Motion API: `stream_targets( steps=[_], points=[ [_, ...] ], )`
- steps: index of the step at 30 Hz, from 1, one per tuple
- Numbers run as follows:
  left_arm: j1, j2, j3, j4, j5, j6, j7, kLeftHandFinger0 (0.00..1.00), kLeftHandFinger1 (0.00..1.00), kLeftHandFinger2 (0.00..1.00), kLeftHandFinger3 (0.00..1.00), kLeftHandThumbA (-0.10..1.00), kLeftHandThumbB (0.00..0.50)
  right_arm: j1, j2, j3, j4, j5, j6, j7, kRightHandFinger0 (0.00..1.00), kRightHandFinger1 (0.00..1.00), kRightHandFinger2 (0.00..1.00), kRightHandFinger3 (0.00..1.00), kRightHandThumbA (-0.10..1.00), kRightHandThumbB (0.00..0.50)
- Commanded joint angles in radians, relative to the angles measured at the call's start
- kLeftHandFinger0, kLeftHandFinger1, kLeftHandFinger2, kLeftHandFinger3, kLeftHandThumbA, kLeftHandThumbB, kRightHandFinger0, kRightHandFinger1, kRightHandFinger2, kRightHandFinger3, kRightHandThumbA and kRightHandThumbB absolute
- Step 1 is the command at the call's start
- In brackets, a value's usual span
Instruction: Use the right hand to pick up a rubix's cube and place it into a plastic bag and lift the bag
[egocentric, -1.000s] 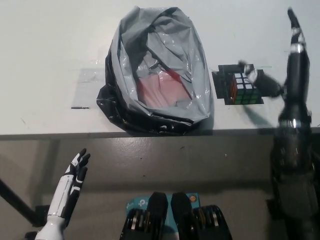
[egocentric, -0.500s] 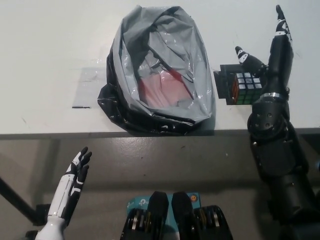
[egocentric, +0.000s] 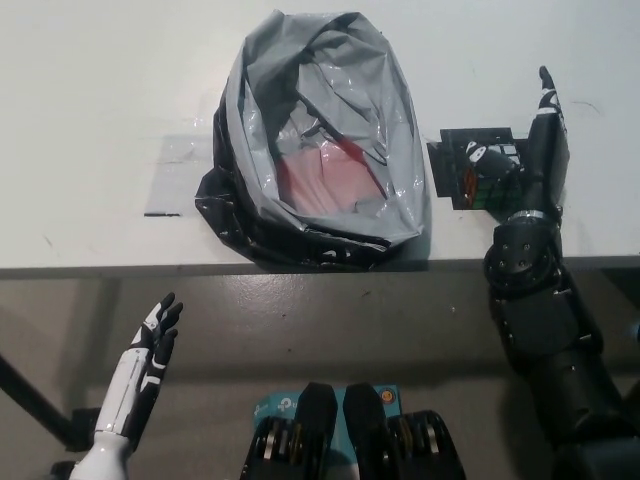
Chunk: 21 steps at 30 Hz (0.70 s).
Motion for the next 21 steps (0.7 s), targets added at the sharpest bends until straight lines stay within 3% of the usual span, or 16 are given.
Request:
stream_targets(
  steps=[1, 6, 21],
  points=[
    [0.0, 0.011, 0.007, -0.019, -0.011, -0.042, -0.004, 1.0, 1.0, 1.0, 1.0, 1.0, 0.227, -0.039, -0.007, 0.006, 0.024, 0.034, -0.038, -0.045, 1.0, 1.0, 1.0, 1.0, 0.9, 0.418],
    [0.004, 0.011, 0.006, -0.021, -0.006, -0.045, -0.003, 1.0, 1.0, 1.0, 1.0, 1.0, 0.222, -0.034, -0.013, 0.01, 0.07, 0.048, -0.052, -0.049, 1.0, 1.0, 1.0, 1.0, 0.91, 0.436],
    [-0.004, 0.012, 0.008, -0.022, 0.003, -0.044, 0.001, 1.0, 1.0, 1.0, 1.0, 1.0, 0.23, 0.0, 0.008, 0.027, 0.055, 0.075, -0.034, -0.039, 1.0, 1.0, 1.0, 1.0, 0.88, 0.417]
  ],
)
